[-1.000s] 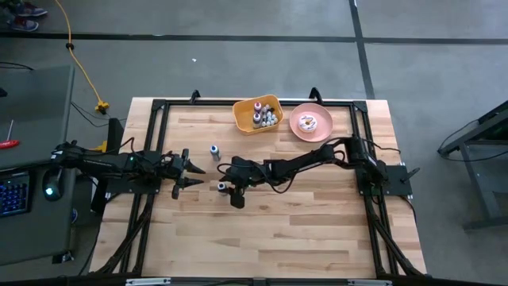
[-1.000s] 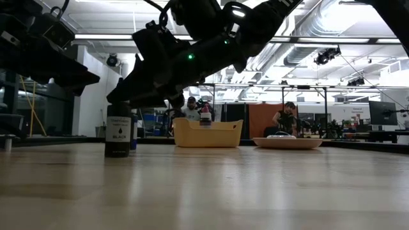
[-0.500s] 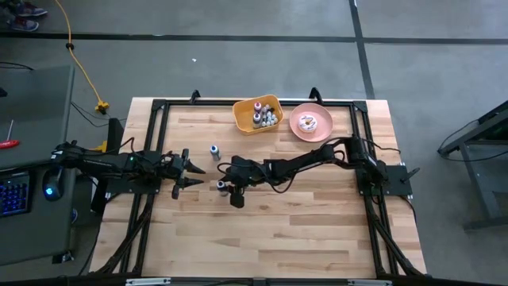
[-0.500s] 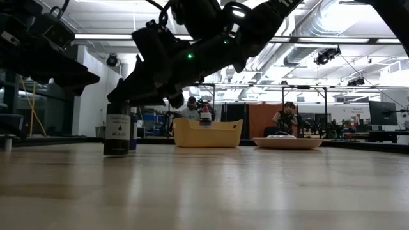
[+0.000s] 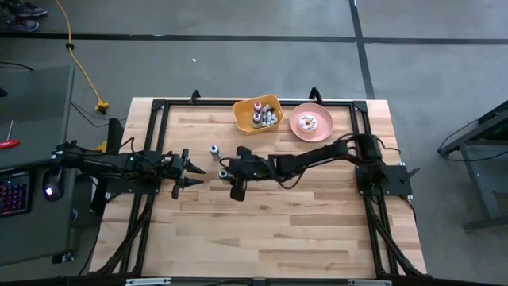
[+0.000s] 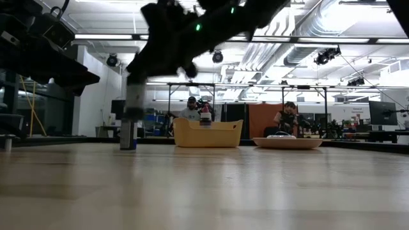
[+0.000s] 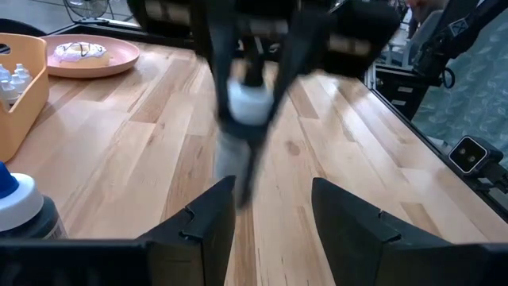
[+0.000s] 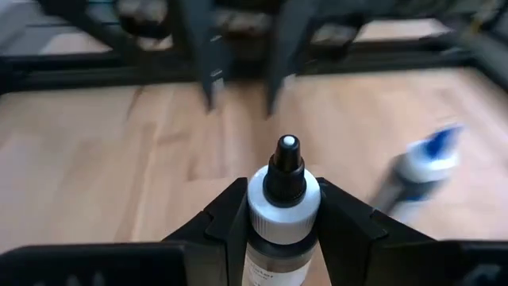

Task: Pick & Place food coloring
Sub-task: Put the large black food coloring bottle into the yellow bin

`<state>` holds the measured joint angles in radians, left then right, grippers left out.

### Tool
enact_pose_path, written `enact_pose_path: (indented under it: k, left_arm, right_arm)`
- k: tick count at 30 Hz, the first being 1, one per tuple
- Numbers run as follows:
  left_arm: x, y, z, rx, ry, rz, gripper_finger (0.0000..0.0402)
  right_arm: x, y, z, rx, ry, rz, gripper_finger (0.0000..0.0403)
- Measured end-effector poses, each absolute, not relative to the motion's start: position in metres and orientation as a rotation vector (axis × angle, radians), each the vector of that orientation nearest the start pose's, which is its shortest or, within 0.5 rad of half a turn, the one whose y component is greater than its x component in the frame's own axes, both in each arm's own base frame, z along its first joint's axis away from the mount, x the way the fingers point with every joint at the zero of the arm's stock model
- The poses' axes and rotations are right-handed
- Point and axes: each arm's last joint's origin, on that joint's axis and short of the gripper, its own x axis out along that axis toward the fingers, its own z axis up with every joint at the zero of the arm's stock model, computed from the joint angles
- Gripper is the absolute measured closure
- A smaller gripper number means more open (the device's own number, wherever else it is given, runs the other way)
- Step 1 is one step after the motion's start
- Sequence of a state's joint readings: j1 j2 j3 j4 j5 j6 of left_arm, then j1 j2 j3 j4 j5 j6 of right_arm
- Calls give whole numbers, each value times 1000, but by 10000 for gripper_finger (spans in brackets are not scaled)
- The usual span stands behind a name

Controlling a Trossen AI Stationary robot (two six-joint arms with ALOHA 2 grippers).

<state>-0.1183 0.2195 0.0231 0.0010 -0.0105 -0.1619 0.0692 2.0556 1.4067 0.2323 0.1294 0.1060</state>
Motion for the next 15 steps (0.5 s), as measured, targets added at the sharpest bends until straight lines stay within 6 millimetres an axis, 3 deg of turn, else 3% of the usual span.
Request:
enact_pose_path:
  k: [9, 15]
  left_arm:
    - [108, -13, 153, -149, 203, -91, 238]
    - [108, -13, 153, -149, 203, -91, 238]
  right_arm:
    - [435, 18, 262, 13, 342, -295, 288]
    - [411, -1, 302, 5, 344, -459, 288]
